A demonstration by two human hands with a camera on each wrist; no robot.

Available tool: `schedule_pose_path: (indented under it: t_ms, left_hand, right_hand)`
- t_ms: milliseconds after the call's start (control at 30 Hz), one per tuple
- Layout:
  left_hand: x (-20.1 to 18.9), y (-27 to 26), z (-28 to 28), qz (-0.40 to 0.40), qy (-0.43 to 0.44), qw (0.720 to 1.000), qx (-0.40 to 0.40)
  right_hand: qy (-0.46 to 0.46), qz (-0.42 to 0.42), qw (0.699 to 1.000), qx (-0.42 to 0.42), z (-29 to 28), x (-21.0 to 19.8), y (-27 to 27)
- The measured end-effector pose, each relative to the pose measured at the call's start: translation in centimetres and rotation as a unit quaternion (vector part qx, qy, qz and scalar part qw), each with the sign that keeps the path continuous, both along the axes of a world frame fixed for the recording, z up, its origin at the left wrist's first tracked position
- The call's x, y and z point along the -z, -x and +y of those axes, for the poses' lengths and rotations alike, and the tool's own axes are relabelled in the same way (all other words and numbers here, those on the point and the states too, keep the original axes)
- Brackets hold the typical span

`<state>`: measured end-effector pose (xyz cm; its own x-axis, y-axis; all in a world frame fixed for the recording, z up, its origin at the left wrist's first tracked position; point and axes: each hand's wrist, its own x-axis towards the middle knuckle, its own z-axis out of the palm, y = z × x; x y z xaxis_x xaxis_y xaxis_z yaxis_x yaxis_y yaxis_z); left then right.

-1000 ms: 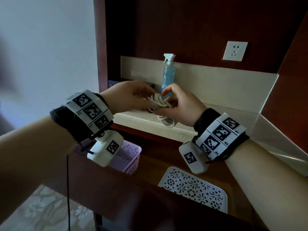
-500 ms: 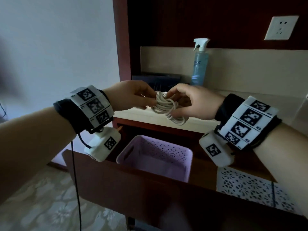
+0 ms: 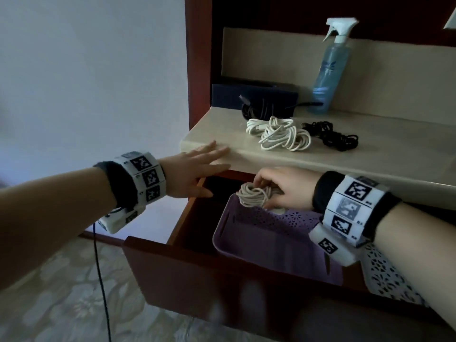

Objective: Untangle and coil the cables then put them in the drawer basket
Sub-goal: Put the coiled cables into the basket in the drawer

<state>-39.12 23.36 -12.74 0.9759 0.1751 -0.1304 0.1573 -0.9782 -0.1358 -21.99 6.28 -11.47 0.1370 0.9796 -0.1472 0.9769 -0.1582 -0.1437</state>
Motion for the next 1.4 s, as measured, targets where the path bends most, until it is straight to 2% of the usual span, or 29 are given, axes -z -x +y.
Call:
schedule_pose_path:
  t_ms: [67, 133, 233, 400, 567, 767, 900, 1000, 1200, 1267, 1333, 1400]
  left_hand:
    - [1.4, 0.6, 0.7, 0.013, 0.008, 0.998, 0.055]
    - [2.6, 0.9, 1.0, 0.062, 0.002, 0.995, 0.076]
    - [3.5, 0.5, 1.3, 0.117, 0.02, 0.992, 0.042]
    - [5.4, -0.6, 1.6, 0.12, 0.065, 0.99, 0.02]
    - [7.9, -0.1, 0.9, 0.125, 0.021, 0.992, 0.023]
    - [8.2, -0.3, 0.7, 0.151, -0.051, 0.984, 0.079]
    - [8.2, -0.5, 0.6, 0.153, -0.059, 0.981, 0.102]
    - [8.5, -0.3, 0.8, 0.138, -0.053, 0.983, 0.106]
    - [7.9, -0.6, 0.8, 0.159, -0.012, 0.982, 0.102]
    - [7.0, -0.8, 0.7, 0.159, 0.061, 0.982, 0.084]
    - [5.1, -0.8, 0.5, 0.127, 0.153, 0.979, 0.049]
    - [2.4, -0.8, 0.0, 0.081, 0.201, 0.976, 0.025]
  right_hand:
    - [0.049, -0.013, 0.999, -0.001, 1.1, 1.5, -0.2]
    - [0.081, -0.035, 0.996, -0.007, 2.0, 2.8, -0.2]
    - [0.121, -0.052, 0.991, -0.018, 4.1, 4.8, 0.3]
    - [0.179, -0.085, 0.979, -0.04, 6.5, 7.5, 0.2]
    - [0.198, -0.13, 0.971, -0.018, 6.7, 9.4, -0.5]
    - [0.219, -0.153, 0.964, 0.001, 7.4, 11.2, -1.3]
    - [0.233, -0.185, 0.955, -0.008, 7.5, 11.9, -1.4]
    - [0.234, -0.2, 0.951, -0.018, 7.3, 11.7, -1.3]
    - [0.237, -0.144, 0.96, 0.023, 6.4, 10.2, -0.5]
    - [0.215, -0.132, 0.967, 0.025, 5.5, 8.2, -0.1]
    - [0.163, -0.092, 0.982, 0.03, 4.3, 5.6, 0.2]
    - [0.108, -0.059, 0.992, 0.037, 3.0, 2.5, 0.5]
